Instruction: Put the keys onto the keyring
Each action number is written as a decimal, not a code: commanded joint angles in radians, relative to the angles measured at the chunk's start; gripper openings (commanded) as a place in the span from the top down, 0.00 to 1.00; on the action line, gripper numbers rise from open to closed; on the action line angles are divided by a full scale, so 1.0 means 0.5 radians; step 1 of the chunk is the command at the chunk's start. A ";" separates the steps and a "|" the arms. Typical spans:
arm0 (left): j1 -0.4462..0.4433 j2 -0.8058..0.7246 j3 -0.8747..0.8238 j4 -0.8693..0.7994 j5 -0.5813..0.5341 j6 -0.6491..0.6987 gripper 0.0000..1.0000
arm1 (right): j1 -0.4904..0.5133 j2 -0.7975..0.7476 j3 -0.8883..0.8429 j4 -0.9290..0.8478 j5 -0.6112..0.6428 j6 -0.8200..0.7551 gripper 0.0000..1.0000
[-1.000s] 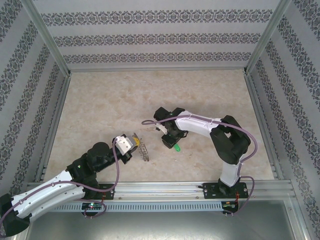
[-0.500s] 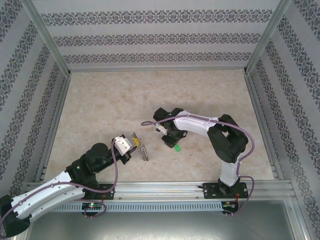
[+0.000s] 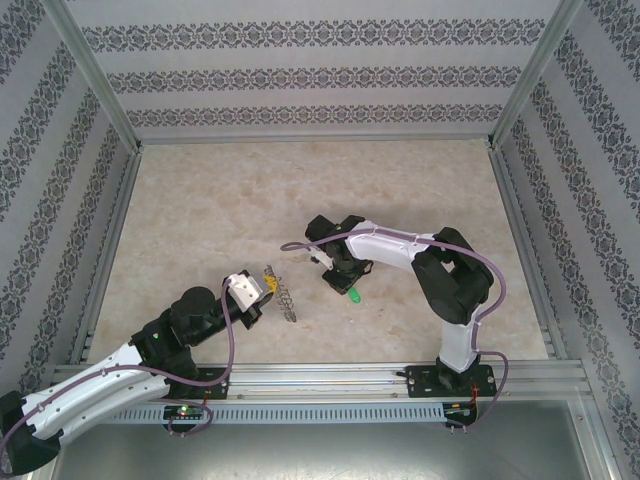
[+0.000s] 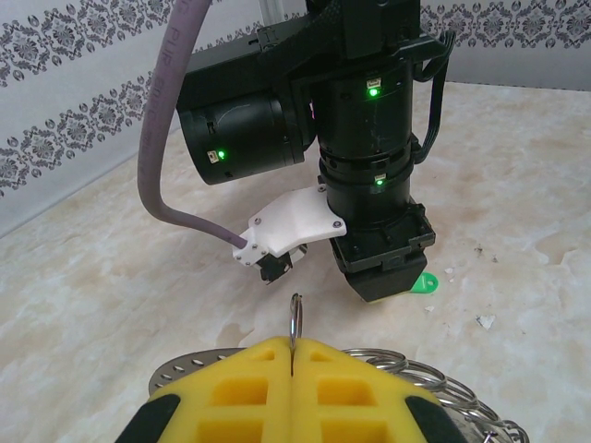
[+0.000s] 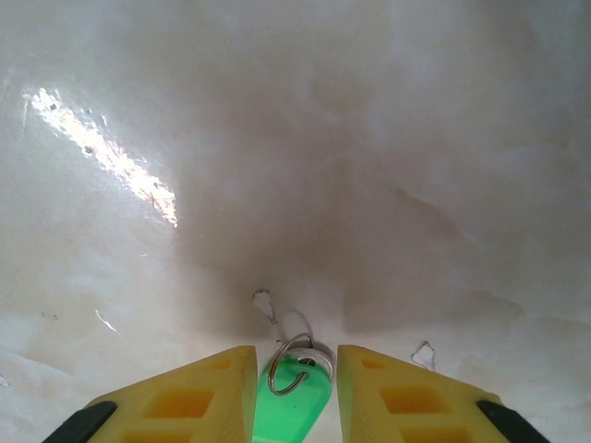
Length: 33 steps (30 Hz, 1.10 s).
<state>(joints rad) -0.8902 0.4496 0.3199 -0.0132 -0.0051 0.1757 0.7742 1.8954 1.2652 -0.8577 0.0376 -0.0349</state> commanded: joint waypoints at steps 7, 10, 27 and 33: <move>-0.022 -0.043 -0.012 0.112 -0.020 0.000 1.00 | -0.018 0.035 0.005 -0.040 0.048 -0.026 0.78; -0.023 -0.046 -0.017 0.112 -0.017 0.000 1.00 | -0.019 0.035 -0.002 -0.041 0.053 -0.028 0.78; -0.024 -0.065 -0.023 0.109 -0.026 0.008 1.00 | -0.031 0.043 -0.027 -0.004 0.038 -0.029 0.81; -0.024 -0.063 -0.022 0.111 -0.024 0.008 1.00 | -0.036 0.026 -0.012 -0.004 0.027 -0.024 0.81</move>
<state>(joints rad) -0.8902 0.4301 0.3153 -0.0135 -0.0055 0.1757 0.7612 1.9160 1.2610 -0.8555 0.0380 -0.0380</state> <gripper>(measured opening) 0.060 0.186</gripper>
